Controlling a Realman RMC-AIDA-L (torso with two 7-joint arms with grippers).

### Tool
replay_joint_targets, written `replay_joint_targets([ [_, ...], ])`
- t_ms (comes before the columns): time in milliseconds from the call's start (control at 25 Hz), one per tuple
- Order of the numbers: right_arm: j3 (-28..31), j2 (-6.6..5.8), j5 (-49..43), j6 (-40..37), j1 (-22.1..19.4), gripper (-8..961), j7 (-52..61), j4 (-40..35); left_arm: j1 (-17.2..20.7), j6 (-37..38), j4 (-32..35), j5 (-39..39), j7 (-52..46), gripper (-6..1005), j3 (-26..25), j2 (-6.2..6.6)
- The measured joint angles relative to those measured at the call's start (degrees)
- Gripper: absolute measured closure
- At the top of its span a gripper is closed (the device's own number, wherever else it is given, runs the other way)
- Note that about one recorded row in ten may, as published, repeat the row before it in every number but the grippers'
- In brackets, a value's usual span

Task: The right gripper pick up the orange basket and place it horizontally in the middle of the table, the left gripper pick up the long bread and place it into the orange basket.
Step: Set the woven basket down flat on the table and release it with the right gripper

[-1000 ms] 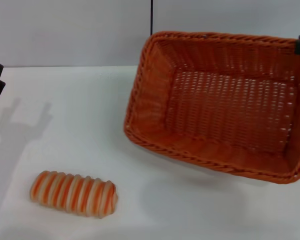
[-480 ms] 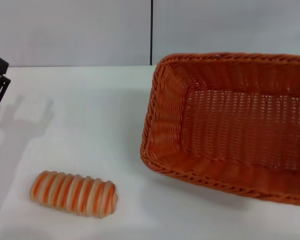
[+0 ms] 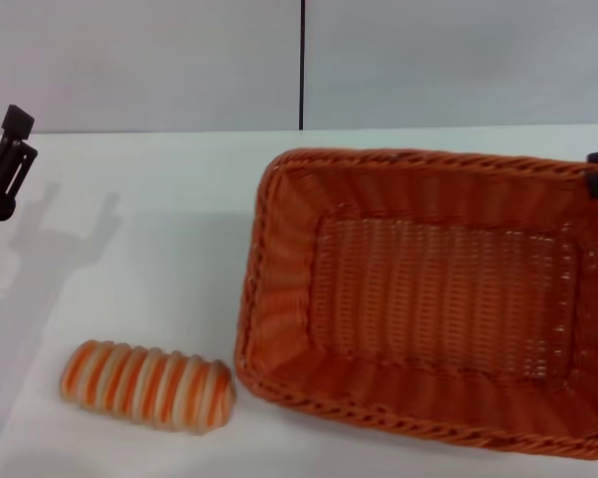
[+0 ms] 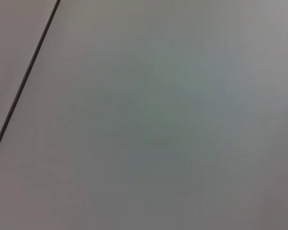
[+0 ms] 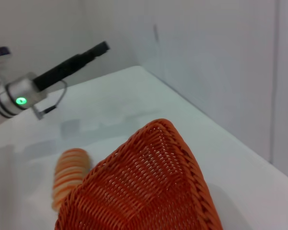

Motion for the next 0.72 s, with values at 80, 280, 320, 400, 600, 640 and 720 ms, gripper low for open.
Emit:
replay_joint_targets([
  [80,0.0,0.01,-0.2,-0.2,1.2,797,-2.4,2.7,-0.1,0.0,0.0,0.0,0.0,156,0.1,-0.03],
  [280,-0.1,0.28,-1.1,-0.9,3.9,797,-7.2,7.8,-0.2,0.1,-0.4,0.1,0.0,156,0.3,-0.16],
  [320,0.0,0.52,-1.3,-1.2,4.4,797,-8.0,8.4,-0.3,0.0,-0.9,0.1,0.0,156,0.3,-0.16],
  [400,0.1,1.04,-1.4,-2.1,5.0,797,-9.7,9.2,-0.2,0.0,-0.9,0.1,0.0,156,0.3,-0.15],
  [600,0.0,2.47,-1.8,-4.9,6.0,797,-11.4,9.6,-0.1,0.0,-0.9,0.1,0.0,156,0.3,-0.14],
  [640,0.1,2.74,-1.9,-5.4,6.1,797,-11.8,9.6,-0.1,0.0,-0.9,0.1,0.0,156,0.3,-0.14],
  [720,0.1,3.35,-2.0,-6.4,6.2,796,-12.4,9.6,-0.1,0.0,-0.9,0.1,0.0,156,0.3,-0.13],
])
